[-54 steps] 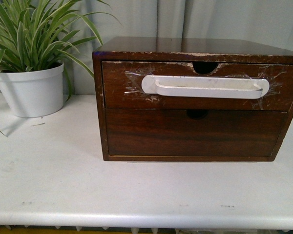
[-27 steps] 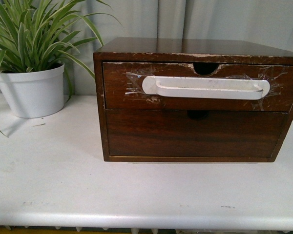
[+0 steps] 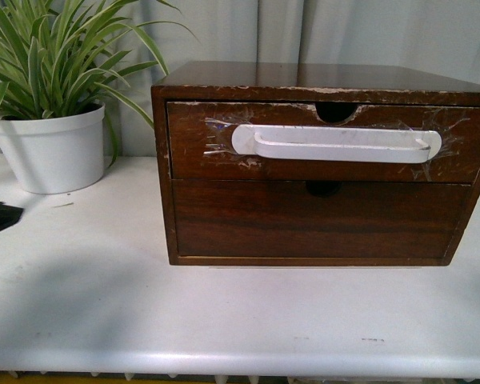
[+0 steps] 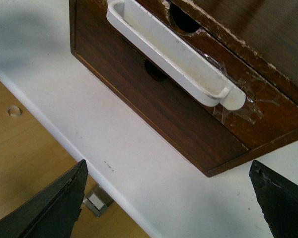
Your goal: Open drawer
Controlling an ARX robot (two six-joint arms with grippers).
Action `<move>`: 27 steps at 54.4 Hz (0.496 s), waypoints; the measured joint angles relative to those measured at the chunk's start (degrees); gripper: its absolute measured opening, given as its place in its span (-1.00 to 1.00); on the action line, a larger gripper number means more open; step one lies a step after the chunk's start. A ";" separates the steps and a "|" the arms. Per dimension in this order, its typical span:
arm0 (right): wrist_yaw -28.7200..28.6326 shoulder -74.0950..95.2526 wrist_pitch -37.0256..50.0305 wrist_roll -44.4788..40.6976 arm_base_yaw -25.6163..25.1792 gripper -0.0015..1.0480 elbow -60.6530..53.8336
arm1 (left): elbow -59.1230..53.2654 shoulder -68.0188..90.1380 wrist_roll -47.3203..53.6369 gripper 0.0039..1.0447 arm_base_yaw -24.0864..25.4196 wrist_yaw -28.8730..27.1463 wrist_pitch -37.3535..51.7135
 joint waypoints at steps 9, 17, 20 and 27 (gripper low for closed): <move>-1.97 8.46 -6.45 -6.45 0.33 0.83 9.64 | 14.60 8.66 8.83 0.89 -4.98 4.37 -14.49; -2.19 13.07 -11.37 -10.75 0.87 0.83 14.73 | 22.91 13.79 13.29 0.89 -9.09 6.45 -22.91; -2.19 14.47 -13.09 -12.15 1.27 0.83 16.17 | 25.57 15.58 14.56 0.89 -10.69 6.43 -25.51; -2.14 17.14 -17.14 -16.00 2.29 0.83 18.86 | 30.16 19.19 16.52 0.89 -14.01 6.45 -29.03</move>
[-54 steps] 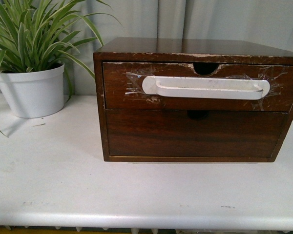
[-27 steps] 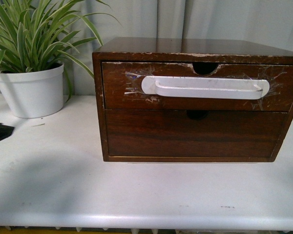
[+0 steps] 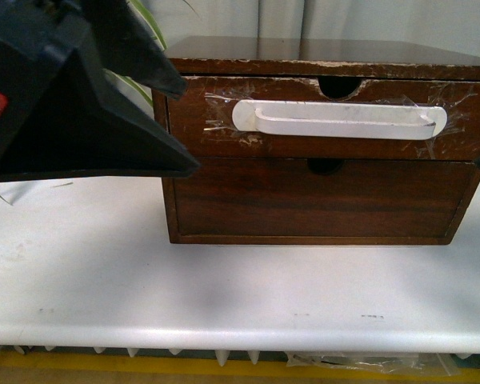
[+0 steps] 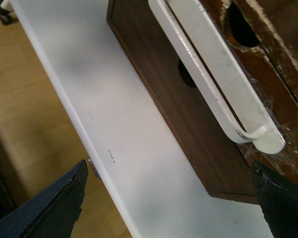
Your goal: Open drawer
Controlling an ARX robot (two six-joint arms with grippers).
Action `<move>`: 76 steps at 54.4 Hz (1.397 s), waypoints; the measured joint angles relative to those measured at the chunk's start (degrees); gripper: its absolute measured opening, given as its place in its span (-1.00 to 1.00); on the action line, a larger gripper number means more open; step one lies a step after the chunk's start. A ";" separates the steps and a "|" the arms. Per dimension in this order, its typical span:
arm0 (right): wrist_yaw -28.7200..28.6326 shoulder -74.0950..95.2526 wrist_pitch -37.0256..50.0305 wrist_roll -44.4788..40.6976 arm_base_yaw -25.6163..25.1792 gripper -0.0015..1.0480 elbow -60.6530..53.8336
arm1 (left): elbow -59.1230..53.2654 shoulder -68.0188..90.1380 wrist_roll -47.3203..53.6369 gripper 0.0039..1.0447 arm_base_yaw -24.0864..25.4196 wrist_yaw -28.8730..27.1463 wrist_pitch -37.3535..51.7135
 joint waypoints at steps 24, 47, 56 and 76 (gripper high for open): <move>2.97 8.63 -1.64 -5.68 2.51 0.83 6.69 | 12.20 10.64 4.81 0.89 -4.90 -3.13 -5.55; 0.20 13.22 2.03 -5.70 2.51 0.83 7.89 | 18.32 16.72 5.49 0.89 -5.90 -1.75 -5.64; -0.11 14.29 3.82 -5.20 2.40 0.83 7.89 | 20.52 19.26 5.31 0.89 -6.64 -1.75 -4.85; -0.20 17.84 6.99 -4.20 2.56 0.83 8.35 | 23.52 22.60 7.02 0.88 -7.02 -5.03 -5.88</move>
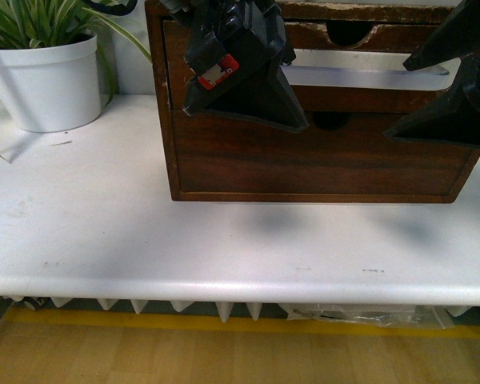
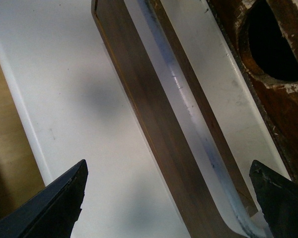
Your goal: Open drawer
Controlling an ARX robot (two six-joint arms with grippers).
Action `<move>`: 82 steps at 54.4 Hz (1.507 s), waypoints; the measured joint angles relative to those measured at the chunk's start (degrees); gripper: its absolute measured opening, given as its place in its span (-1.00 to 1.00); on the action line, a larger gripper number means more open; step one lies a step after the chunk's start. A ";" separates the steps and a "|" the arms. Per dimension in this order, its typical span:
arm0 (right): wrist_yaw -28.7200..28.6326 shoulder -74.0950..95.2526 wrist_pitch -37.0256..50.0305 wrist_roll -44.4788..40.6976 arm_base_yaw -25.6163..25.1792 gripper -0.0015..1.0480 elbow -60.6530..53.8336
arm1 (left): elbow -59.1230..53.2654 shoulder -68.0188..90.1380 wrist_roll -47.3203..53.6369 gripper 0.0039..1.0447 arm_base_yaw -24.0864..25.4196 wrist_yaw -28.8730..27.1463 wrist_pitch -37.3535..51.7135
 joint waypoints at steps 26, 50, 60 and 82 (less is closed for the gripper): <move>-4.04 1.90 -1.09 2.34 -0.72 0.83 1.68 | 3.54 1.77 0.92 0.88 -0.98 -0.20 -3.93; -4.74 2.08 -1.33 2.60 -2.97 0.83 1.68 | 4.35 2.60 1.20 0.88 -2.93 -2.38 -3.80; -5.66 2.12 -1.07 2.71 -2.73 0.83 1.68 | 5.01 3.15 1.64 0.88 -4.28 1.36 -3.17; -4.55 2.43 -0.87 1.79 -1.68 0.83 1.68 | 4.09 3.78 12.44 0.88 -4.46 -10.19 -3.56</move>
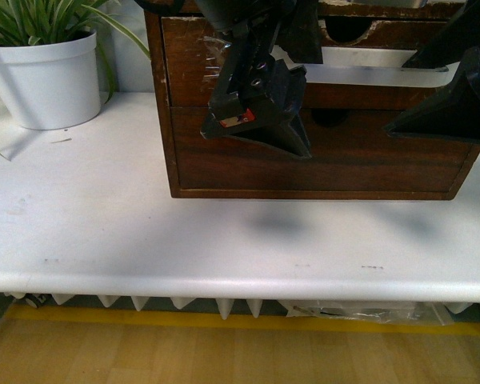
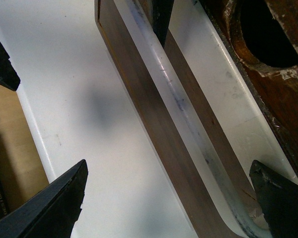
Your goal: Open drawer
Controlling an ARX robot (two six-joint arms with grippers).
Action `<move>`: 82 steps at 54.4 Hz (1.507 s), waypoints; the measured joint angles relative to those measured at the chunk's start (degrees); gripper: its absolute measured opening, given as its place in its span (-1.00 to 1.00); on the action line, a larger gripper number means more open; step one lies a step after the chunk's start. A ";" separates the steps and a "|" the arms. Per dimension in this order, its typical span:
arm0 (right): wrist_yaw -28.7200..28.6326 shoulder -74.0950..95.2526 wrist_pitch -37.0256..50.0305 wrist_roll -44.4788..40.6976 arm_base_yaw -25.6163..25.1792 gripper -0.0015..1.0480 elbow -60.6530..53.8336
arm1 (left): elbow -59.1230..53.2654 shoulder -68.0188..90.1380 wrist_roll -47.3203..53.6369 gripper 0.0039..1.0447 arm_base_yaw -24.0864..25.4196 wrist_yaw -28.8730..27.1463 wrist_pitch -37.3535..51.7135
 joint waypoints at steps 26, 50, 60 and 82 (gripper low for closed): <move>0.46 0.11 -0.11 -0.72 0.90 0.83 0.02 | 1.75 -0.11 5.73 0.89 1.29 -4.33 -7.76; 4.15 1.31 0.02 -5.09 3.17 0.83 0.00 | -0.39 -0.61 5.95 0.89 1.40 -4.68 -4.96; 4.66 1.57 -2.82 -7.15 3.56 0.83 0.39 | -0.22 -0.66 6.32 0.89 1.40 -3.96 -6.51; 1.88 0.00 -9.60 -8.20 4.04 0.83 0.79 | -2.49 -2.64 6.73 0.89 1.14 -2.03 -10.40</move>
